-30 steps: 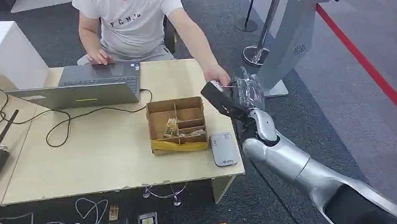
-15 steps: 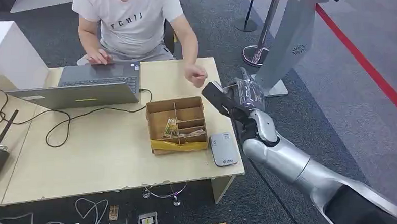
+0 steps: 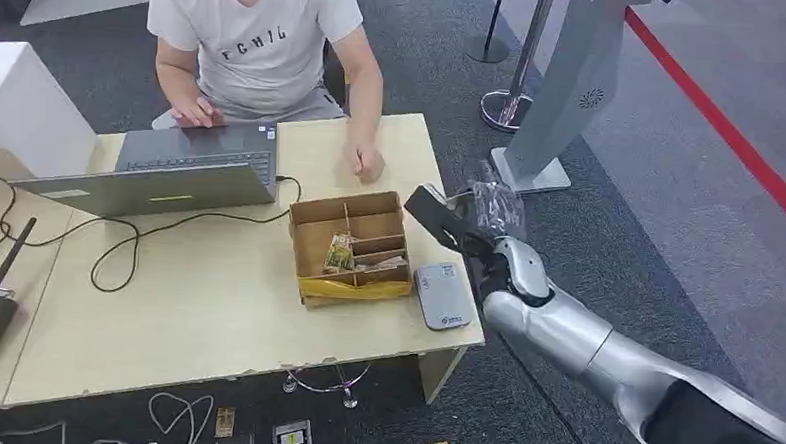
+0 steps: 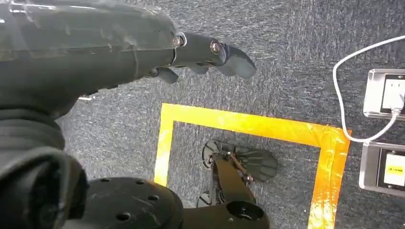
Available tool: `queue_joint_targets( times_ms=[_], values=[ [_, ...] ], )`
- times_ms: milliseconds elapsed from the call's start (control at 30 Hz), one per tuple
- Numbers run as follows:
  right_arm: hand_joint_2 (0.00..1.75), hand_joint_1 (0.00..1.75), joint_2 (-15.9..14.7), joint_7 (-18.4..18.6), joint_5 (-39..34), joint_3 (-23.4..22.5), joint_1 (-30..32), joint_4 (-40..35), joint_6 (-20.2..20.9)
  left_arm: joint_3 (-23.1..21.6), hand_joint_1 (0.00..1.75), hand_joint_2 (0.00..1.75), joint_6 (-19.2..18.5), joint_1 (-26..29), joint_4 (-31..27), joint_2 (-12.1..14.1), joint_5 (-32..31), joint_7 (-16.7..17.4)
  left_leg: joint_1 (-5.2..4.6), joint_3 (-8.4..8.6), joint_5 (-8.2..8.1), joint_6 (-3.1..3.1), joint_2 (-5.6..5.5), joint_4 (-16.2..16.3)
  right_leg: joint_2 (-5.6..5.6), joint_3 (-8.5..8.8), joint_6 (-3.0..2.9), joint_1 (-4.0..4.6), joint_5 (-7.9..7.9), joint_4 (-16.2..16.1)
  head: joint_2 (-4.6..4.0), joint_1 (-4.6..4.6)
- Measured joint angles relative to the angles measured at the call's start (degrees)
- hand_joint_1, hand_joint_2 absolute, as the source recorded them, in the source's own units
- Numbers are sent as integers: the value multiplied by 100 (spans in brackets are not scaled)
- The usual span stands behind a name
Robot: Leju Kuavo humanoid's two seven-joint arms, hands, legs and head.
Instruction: Pass the card to the sensor for recognition and then transmit it.
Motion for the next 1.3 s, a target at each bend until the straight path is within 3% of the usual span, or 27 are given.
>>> queue_joint_targets(
  times_ms=[400,1300],
  values=[
    [175,175,-37,103,-63,-155,414,306,-142,-251,0,0,13,-11,0,2,245,-24,0,0,0,0,6,0,3,-2,0,0,0,0,0,0],
    [175,175,238,-206,-216,-57,816,673,87,-758,0,0,31,-70,-11,4,651,-24,0,-1,0,0,7,0,3,-1,0,0,0,0,0,2]
  ],
)
